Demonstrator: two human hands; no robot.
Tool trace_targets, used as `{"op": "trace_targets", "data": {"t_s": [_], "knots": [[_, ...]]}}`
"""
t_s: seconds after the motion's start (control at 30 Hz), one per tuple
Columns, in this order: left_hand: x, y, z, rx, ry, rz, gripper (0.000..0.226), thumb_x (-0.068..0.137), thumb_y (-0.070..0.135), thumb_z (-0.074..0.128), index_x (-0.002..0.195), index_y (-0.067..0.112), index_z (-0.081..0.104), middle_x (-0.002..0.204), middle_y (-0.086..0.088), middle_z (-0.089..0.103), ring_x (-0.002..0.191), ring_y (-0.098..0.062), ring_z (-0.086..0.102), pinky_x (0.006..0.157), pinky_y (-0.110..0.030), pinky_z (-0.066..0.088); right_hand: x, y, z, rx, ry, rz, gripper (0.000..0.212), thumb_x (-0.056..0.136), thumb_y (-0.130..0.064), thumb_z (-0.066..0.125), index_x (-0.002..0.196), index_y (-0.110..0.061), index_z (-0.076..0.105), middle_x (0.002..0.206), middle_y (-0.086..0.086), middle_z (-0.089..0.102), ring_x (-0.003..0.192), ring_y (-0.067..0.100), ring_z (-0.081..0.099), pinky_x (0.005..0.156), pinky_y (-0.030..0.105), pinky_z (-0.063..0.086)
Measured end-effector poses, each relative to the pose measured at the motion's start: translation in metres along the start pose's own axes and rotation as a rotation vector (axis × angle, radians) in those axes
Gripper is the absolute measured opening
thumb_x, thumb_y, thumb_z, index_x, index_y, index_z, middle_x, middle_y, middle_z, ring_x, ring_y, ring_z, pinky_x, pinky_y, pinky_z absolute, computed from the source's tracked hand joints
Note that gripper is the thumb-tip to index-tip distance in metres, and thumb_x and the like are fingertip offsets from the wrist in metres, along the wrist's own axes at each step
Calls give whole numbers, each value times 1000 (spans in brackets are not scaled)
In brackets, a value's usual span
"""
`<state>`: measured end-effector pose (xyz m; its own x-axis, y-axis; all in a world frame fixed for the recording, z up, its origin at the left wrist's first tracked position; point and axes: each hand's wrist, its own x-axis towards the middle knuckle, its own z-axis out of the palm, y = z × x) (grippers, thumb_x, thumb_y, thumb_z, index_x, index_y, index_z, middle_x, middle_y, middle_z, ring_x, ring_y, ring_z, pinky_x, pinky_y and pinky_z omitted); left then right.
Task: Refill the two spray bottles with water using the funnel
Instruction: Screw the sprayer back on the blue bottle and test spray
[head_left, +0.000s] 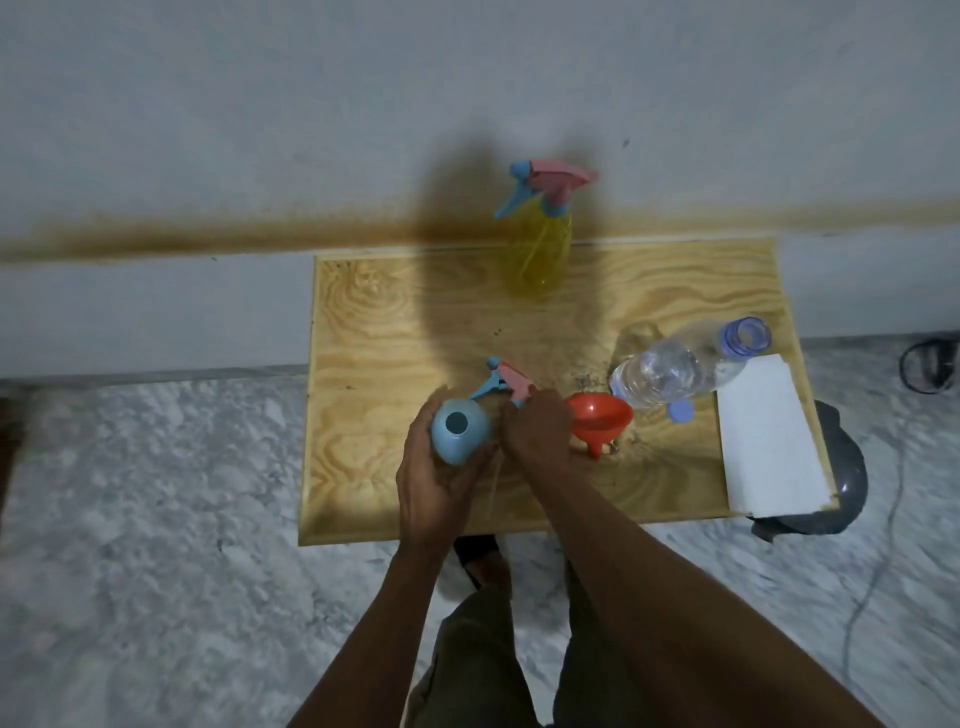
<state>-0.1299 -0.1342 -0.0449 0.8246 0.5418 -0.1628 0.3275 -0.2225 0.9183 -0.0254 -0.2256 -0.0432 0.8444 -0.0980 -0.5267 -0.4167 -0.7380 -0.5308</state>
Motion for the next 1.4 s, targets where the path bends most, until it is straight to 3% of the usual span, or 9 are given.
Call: {"op": "trace_targets", "data": {"t_s": [0.13, 0.27, 0.37, 0.43, 0.63, 0.8, 1.0, 1.1, 1.4], "knots": [[-5, 3, -13, -28, 43, -25, 71, 76, 22, 87, 134, 18, 46, 131, 9, 60, 118, 2, 58, 93, -27, 55, -8, -10, -10, 113, 50, -35, 31, 95, -27, 58, 96, 3, 67, 93, 15, 67, 89, 29, 65, 64, 24, 33], [-15, 20, -28, -17, 134, 17, 65, 75, 22, 87, 129, 25, 50, 126, 20, 59, 114, 5, 56, 93, -34, 55, -26, -32, -46, 392, 78, -96, 30, 89, -26, 62, 69, -4, 63, 58, 2, 53, 56, 16, 50, 57, 40, 44], [-17, 40, -37, -48, 188, 24, 67, 78, 35, 81, 136, 22, 51, 126, 30, 55, 116, 4, 55, 93, -47, 56, -47, -59, -90, 608, 89, -162, 17, 89, -33, 67, 82, -18, 72, 66, -4, 64, 61, 11, 56, 63, 35, 48], [-17, 57, -41, -79, 212, 57, 72, 79, 49, 74, 141, 23, 48, 130, 19, 58, 118, -2, 57, 93, -50, 55, -66, -80, -122, 748, 111, -244, 13, 89, -36, 68, 91, -24, 72, 79, -3, 72, 72, 12, 64, 69, 39, 54], [-15, 104, -42, -131, 219, 171, 79, 72, 80, 60, 138, 41, 39, 135, 7, 55, 117, -17, 59, 89, -49, 56, -124, -134, -190, 1163, 69, -591, 10, 94, -14, 66, 104, -12, 65, 83, 4, 73, 82, 16, 72, 69, 31, 58], [-18, 130, -40, -173, 217, 252, 63, 69, 75, 65, 124, 63, 36, 122, 37, 52, 106, 4, 58, 77, -18, 52, -148, -147, -198, 1122, 23, -727, 19, 94, -10, 65, 112, -8, 63, 97, 11, 74, 88, 16, 74, 71, 26, 58], [-25, 128, -38, -118, 193, 270, 63, 69, 73, 66, 124, 69, 36, 129, 27, 51, 116, -10, 60, 86, -32, 57, -153, -143, -199, 1161, 16, -785, 17, 93, -6, 66, 108, -12, 64, 96, 8, 73, 90, 20, 74, 72, 26, 57], [-28, 126, -36, -95, 199, 265, 63, 73, 63, 66, 129, 56, 39, 130, 20, 53, 117, -16, 59, 88, -46, 57, -148, -135, -190, 1101, 0, -812, 17, 90, -11, 69, 105, -18, 65, 97, 11, 72, 91, 33, 72, 73, 33, 58], [-29, 133, -29, -92, 227, 316, 64, 77, 55, 67, 134, 48, 40, 134, 10, 56, 119, -19, 61, 89, -46, 57, -136, -113, -177, 1022, 12, -773, 19, 90, -10, 71, 108, -15, 66, 102, 13, 72, 93, 32, 72, 72, 32, 59]]}}
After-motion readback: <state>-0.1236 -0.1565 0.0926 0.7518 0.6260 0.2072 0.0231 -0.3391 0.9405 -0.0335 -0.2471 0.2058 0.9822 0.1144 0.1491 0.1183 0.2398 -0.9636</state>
